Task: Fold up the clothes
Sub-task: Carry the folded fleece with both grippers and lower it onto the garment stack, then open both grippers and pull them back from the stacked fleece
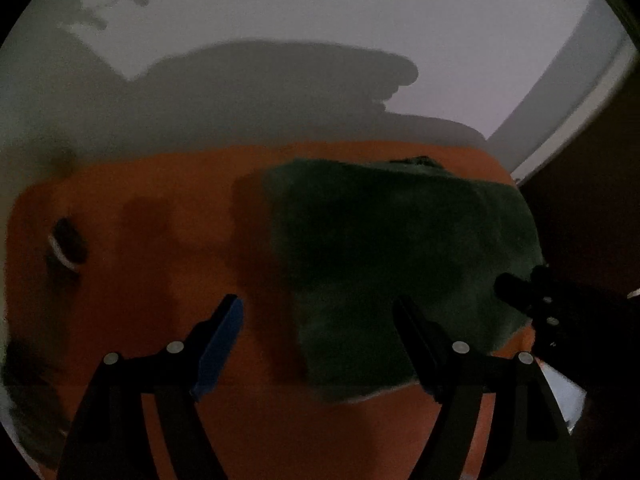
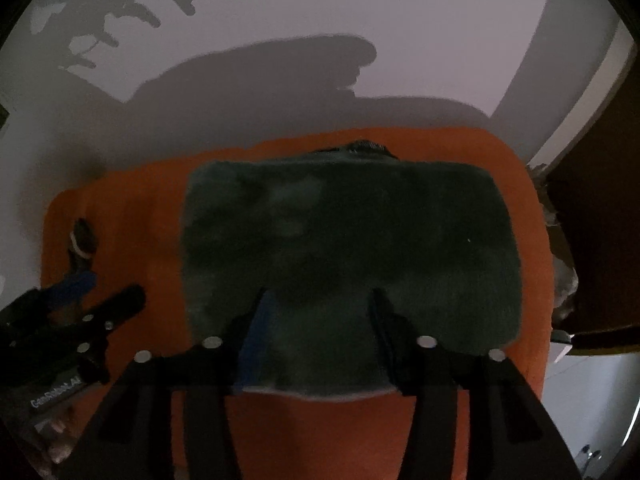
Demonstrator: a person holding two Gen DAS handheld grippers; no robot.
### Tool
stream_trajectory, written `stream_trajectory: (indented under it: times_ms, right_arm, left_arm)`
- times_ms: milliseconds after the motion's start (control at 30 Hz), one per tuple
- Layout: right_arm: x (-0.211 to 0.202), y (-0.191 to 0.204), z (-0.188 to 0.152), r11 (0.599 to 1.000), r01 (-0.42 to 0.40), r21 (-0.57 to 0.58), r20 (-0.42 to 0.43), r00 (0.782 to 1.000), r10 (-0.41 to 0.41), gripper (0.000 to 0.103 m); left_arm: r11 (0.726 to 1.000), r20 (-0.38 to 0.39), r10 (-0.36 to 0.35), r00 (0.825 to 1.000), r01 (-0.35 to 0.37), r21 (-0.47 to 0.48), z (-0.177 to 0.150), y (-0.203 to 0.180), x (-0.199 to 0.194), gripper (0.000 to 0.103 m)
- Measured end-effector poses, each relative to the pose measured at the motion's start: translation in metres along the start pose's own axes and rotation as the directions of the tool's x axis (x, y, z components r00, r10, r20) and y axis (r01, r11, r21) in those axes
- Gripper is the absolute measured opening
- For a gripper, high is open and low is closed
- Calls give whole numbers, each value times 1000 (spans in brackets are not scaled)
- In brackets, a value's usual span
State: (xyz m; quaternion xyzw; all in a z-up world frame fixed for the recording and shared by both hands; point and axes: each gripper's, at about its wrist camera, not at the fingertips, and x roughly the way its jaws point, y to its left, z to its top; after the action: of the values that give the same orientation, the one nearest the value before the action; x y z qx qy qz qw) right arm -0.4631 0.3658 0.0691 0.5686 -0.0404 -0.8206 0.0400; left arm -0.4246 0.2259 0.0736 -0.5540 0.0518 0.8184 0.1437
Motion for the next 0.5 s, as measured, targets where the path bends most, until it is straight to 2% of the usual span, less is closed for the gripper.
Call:
stream_trajectory:
  times_ms: [100,200,267,467,500]
  right_arm:
    - [-24,21,-14,1000,3,-1,29,1000,-3,61]
    - [-49,45,-31,1000,8,-21,66,998,-6,73]
    - [-67,62,-45,999,8,-33,97,995,-4,73]
    - [-130,99,-107,999,30,-41,166,986,-23,80]
    - [-140,101,-120,999,25,-33,171,985,-19,84]
  left_arm:
    - [1000,18,-21,1000,21,10,-18,20,-30,78]
    - [999,35,-36,999,36,3,-36,34,-55,78]
    - [999,52,-43,998,43,-7,-53,37,-70,78]
    - [999,77,-33,996,36,-30,-108,37,-120,78]
    - [999,82,-21,996,24,-25,-117,36,-129,79]
